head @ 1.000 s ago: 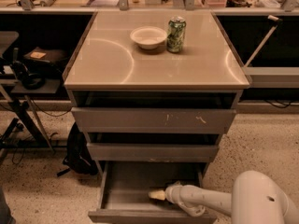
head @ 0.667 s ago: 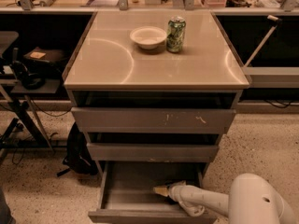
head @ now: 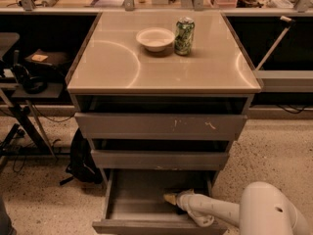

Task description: Pick rxbar blueberry from bottom drawer and place on counter

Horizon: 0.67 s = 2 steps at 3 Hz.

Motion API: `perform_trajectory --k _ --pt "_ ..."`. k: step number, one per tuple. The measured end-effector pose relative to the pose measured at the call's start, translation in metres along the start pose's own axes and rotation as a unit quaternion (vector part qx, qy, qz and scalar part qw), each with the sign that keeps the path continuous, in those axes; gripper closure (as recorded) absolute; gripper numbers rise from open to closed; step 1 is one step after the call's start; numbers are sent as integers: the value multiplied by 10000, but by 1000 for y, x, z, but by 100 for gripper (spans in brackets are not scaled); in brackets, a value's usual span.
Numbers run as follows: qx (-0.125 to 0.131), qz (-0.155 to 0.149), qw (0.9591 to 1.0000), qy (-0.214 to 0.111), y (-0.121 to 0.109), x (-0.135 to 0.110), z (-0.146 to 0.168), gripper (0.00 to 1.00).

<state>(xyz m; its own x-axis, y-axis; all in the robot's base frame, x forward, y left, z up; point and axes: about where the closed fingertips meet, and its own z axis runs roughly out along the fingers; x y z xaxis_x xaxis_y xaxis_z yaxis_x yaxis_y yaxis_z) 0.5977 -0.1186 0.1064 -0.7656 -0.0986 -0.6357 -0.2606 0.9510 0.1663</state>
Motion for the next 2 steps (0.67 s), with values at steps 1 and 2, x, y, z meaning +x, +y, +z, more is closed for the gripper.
perform_trajectory --k 1,2 --pt "0 0 10000 0 0 0 0 41" --pt "0 0 10000 0 0 0 0 64"
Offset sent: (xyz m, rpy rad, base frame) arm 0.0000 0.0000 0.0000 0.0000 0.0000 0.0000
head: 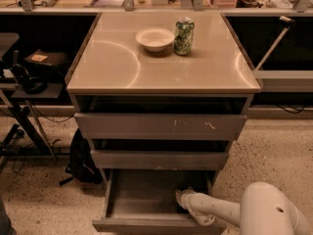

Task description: Pick rxbar blueberry from bottom drawer and place on counter

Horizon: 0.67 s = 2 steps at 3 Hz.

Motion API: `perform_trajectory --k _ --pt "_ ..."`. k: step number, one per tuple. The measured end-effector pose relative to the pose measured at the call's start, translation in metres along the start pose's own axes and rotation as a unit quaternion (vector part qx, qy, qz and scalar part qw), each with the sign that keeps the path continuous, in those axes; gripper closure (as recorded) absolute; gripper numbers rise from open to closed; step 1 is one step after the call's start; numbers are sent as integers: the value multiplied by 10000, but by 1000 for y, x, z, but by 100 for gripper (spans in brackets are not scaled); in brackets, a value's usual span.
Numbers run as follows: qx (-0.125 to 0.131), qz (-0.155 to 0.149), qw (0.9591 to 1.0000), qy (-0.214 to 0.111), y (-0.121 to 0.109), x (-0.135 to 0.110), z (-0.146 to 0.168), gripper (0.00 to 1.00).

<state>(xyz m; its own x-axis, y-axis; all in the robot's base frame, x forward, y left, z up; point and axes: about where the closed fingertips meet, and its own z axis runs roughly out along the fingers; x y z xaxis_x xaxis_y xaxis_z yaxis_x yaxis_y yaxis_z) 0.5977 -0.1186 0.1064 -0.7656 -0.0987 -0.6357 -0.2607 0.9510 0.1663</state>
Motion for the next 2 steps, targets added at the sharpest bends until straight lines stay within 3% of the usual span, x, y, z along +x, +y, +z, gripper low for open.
perform_trajectory --k 1,2 --pt "-1 0 10000 -1 -2 -2 -2 88" --pt "-55 170 9992 -357 -8 -26 -27 100"
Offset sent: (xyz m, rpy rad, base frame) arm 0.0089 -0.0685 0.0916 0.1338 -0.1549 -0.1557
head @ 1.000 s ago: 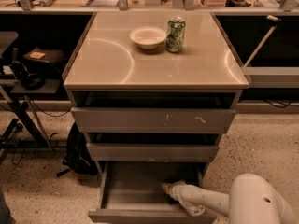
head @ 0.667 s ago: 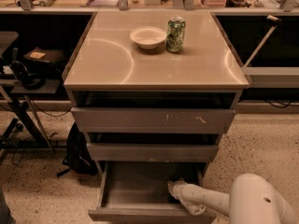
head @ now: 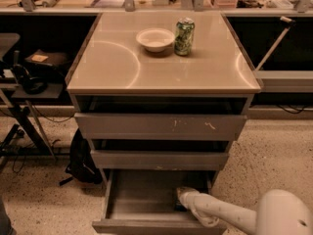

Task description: Pick rxbar blueberry from bottom drawer and place on counter

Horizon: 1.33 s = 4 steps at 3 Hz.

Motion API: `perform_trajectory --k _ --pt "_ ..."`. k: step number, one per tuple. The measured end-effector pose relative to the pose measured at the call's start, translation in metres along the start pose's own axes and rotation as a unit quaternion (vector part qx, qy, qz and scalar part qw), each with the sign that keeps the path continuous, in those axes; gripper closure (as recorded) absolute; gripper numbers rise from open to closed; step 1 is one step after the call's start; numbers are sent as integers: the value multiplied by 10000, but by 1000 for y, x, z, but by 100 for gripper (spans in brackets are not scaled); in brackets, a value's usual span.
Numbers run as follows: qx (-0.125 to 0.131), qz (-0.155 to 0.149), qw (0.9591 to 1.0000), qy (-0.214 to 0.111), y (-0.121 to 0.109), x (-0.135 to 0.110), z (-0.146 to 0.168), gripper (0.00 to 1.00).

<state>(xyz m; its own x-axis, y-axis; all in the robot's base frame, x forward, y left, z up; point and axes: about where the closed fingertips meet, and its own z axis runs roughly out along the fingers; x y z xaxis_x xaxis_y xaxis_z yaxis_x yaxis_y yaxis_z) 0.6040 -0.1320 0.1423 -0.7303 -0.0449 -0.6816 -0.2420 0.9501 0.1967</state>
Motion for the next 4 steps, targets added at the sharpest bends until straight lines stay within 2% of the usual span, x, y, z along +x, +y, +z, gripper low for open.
perform_trajectory --k 1,2,3,4 --pt "-8 517 9970 -575 -37 -40 -40 100" --pt "-95 1105 9886 -1018 -94 -80 -74 100" --pt "-106 1432 9811 -1295 -138 -103 -98 100" --pt "-106 1432 9811 -1295 -138 -103 -98 100"
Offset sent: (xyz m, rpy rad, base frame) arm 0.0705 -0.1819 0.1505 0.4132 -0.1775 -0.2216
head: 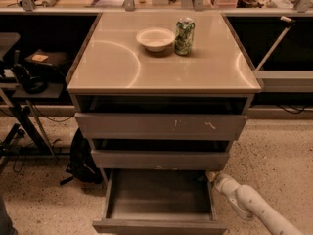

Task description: Pick rxbar blueberry from bottom drawer and place on counter

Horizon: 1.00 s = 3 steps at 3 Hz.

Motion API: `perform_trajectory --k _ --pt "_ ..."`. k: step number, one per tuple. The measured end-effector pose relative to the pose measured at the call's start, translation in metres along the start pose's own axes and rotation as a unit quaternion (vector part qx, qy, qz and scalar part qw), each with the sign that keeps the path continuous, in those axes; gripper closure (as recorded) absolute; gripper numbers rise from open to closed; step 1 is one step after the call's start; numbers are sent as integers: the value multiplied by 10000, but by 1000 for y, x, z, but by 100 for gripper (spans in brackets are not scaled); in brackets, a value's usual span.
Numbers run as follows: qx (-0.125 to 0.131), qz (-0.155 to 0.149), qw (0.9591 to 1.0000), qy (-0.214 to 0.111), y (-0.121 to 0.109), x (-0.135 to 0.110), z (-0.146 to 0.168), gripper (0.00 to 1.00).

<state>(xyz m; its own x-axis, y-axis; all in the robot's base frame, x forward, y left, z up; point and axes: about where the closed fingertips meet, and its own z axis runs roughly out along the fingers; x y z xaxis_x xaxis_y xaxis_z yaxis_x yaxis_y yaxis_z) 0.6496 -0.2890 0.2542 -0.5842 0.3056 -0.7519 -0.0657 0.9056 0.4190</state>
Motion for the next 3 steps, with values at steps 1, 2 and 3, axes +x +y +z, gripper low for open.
perform_trajectory --k 1,2,3 --pt "0 0 10000 0 2 1 0 100" --pt "29 -179 9997 -175 13 0 -27 100" --pt "362 -1119 9887 -925 38 -35 -85 100"
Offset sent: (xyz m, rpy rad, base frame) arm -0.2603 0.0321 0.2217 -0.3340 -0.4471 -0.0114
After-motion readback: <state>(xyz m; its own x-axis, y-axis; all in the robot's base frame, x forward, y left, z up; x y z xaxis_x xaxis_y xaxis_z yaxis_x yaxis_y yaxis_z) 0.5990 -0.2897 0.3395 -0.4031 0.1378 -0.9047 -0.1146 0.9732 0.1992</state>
